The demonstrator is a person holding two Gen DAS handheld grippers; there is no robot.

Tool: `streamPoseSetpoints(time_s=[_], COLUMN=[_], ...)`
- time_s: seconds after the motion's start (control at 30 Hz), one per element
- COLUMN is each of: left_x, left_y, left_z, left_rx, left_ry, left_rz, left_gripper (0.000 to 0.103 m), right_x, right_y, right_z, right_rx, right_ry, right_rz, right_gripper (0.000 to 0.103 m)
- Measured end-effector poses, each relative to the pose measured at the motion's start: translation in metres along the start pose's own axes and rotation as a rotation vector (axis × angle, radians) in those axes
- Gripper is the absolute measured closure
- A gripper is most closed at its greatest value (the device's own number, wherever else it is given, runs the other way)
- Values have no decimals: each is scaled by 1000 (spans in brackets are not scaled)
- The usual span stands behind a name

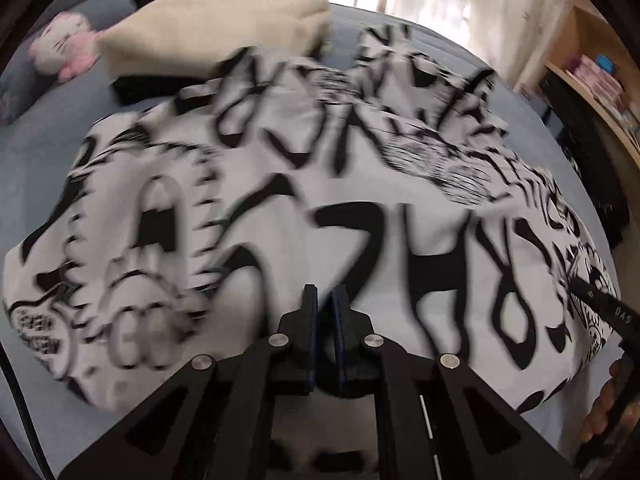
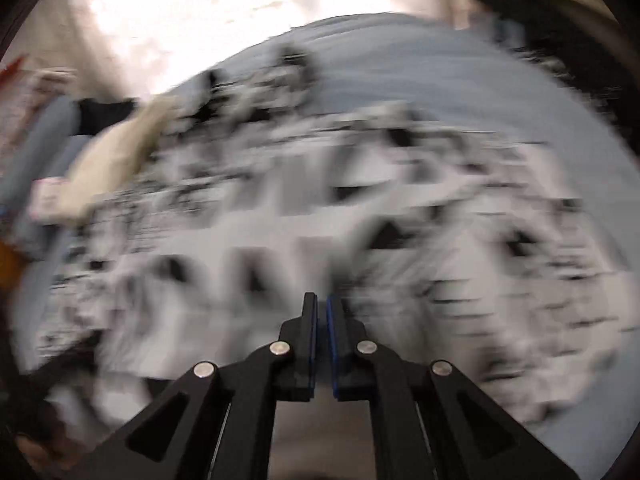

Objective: Fold large clothes

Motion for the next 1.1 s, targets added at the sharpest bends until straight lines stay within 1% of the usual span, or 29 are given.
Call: streamPoseSetpoints(time_s=[0.03,0.07,0.1,0.13,0.17,0.2,0.27,0.33,0.37,0.43,0.47,0.57,0.63,0.77,0.83,0.87,0.97,1.0,1.1], left_x=[14,24,35,47,59,70,87,97,97,96,94,91,91,87,87,86,83,82,76], left_y=[0,-2,-2,-3,-3,-3,-2,2,2,3,3,2,0,-2,-1,0,3,4,6], left_z=[5,9,12,16,19,21,23,26,26,27,27,25,25,23,24,25,28,29,39], left_rx=[-11,-20,-29,-40,-45,-50,-45,-45,-45,-47,-47,-44,-41,-37,-39,-40,-30,-25,-9], left_ry=[-16,-23,-34,-64,-89,-97,-75,-54,-57,-82,-90,-108,-103,-86,-80,-76,-66,-62,-35], left_rz=[23,39,61,84,105,130,177,200,199,186,183,177,177,183,186,186,165,158,160], left_gripper=[97,97,97,97,97,97,97,97,97,97,97,97,97,96,96,96,90,85,75], right_x=[-17,-48,-66,-92,-111,-121,-138,-141,-140,-137,-135,-133,-134,-140,-139,-136,-122,-120,-118], right_y=[0,-1,-1,-2,-1,0,2,5,6,6,6,8,9,11,12,12,11,12,13], right_z=[1,6,10,19,28,34,47,47,44,41,41,39,36,33,31,30,27,26,25], right_rx=[-4,-10,-17,-40,-59,-71,-105,-104,-99,-95,-95,-84,-73,-56,-54,-53,-56,-61,-75], right_ry=[38,87,107,100,65,57,109,114,122,160,175,205,211,180,188,212,300,321,334], right_rz=[-21,-71,-109,-171,-224,-253,-275,-273,-270,-245,-234,-221,-212,-242,-233,-210,-119,-100,-91], right_gripper=[98,98,99,101,103,103,102,102,102,101,98,98,98,98,98,98,96,96,96])
Point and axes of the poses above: each gripper's, at about its wrist camera, not at the fingertips, and z roughly against the way its jaws point, x to its left, y to its underside, the point moved 5 cm from there along -z, roughly the way its jaws point, and after that the axes turned 1 degree about y, right-handed, at the moved point
